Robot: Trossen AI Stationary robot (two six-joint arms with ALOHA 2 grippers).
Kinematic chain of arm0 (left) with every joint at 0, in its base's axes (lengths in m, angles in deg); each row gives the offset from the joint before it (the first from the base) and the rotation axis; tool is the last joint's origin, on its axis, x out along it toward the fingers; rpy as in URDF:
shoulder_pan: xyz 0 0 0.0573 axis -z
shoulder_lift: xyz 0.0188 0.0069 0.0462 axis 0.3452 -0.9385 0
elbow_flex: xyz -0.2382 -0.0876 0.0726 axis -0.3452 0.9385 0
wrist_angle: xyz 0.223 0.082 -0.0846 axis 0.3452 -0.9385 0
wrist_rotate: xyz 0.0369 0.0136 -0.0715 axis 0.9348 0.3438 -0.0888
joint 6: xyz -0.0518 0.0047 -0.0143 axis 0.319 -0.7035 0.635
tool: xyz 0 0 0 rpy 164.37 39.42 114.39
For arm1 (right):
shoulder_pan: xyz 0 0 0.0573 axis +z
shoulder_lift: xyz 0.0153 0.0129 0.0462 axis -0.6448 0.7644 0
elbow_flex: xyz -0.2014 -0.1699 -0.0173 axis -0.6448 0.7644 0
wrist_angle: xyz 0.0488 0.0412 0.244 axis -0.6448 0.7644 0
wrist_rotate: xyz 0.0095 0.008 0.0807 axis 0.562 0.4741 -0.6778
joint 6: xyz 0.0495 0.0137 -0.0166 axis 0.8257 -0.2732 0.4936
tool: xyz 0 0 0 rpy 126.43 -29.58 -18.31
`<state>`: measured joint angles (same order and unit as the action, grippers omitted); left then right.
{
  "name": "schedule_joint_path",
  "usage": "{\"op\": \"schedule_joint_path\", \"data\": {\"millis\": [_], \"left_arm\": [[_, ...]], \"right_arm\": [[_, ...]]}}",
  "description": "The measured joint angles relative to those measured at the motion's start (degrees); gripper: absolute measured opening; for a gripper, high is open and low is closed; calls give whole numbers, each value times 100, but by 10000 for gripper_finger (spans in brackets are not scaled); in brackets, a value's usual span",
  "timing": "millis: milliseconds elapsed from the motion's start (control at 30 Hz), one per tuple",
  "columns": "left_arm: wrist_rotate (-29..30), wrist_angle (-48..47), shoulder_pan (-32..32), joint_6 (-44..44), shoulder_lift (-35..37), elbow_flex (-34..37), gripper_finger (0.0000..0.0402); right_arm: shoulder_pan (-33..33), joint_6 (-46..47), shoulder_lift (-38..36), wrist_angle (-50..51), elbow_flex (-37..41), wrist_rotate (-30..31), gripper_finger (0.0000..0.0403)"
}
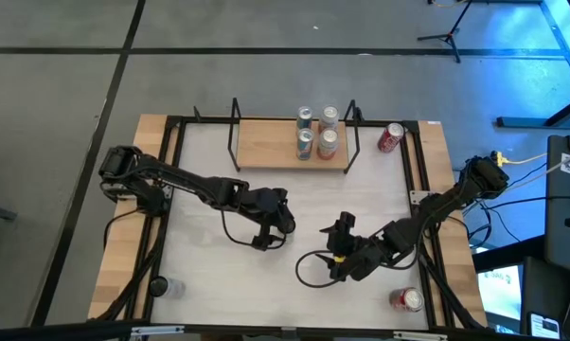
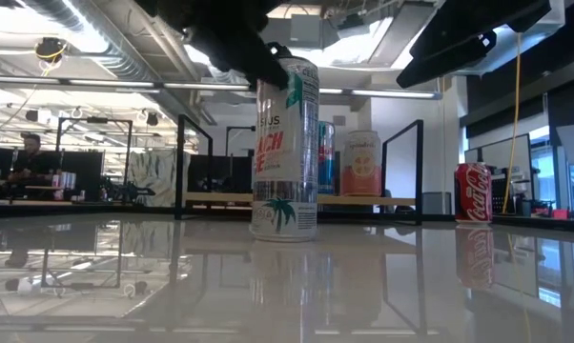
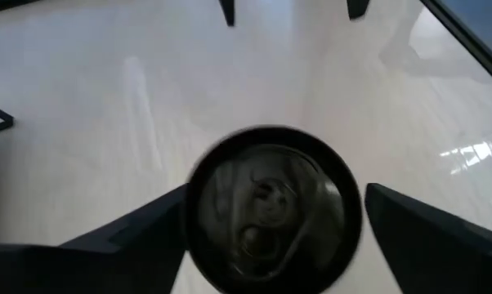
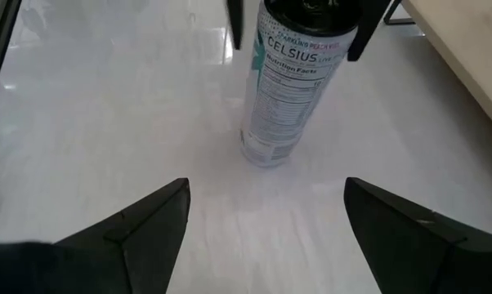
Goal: Place canned beverage on shelf
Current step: Put the right white soda can on the shelf
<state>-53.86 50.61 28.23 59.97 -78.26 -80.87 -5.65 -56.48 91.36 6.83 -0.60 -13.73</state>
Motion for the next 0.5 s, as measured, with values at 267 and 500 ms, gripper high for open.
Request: {"op": "schedule_joint_path", "data": {"millis": [267, 500], "left_arm": [[44, 129, 4, 503, 7, 0, 235], [874, -94, 106, 1388, 447, -28, 235]], "right_arm": [[0, -14, 1, 5, 0, 98, 321], [0, -146, 2, 11, 0, 111, 321]]}}
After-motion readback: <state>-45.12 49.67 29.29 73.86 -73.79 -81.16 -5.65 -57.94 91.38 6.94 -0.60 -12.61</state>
